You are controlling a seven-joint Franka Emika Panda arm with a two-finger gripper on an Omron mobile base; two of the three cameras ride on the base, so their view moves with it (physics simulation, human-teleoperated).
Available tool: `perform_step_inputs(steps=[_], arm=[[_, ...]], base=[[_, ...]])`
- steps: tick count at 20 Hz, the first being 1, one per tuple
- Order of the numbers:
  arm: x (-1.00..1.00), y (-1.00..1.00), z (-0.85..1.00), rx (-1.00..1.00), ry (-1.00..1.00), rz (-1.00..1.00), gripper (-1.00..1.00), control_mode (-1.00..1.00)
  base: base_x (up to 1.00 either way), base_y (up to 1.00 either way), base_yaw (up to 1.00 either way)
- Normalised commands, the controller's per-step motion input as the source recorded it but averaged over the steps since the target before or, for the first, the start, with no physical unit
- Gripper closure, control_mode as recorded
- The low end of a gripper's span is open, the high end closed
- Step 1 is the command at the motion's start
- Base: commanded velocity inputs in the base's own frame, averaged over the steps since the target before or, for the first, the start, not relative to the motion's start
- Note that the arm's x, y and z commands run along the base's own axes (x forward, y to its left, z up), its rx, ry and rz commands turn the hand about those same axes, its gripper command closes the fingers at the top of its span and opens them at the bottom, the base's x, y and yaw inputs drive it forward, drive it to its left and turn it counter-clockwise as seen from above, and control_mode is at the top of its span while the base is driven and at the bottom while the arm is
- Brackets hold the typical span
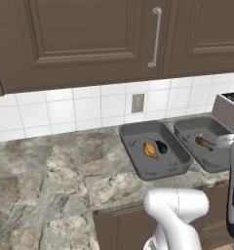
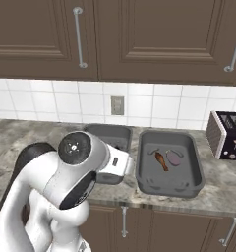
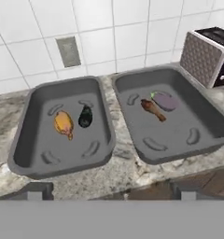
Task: Place one eggplant and one chicken drumstick in each tupperware on the nearby counter, to pack two identical lunches.
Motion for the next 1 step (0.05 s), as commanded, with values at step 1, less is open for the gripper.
perform_step_inputs(steps=[1], arm=[[-1.0,-0.41,0.84,0.05,-0.14,0.0,-1.0,-1.0]], base=[[0.0,0.0,0.0]])
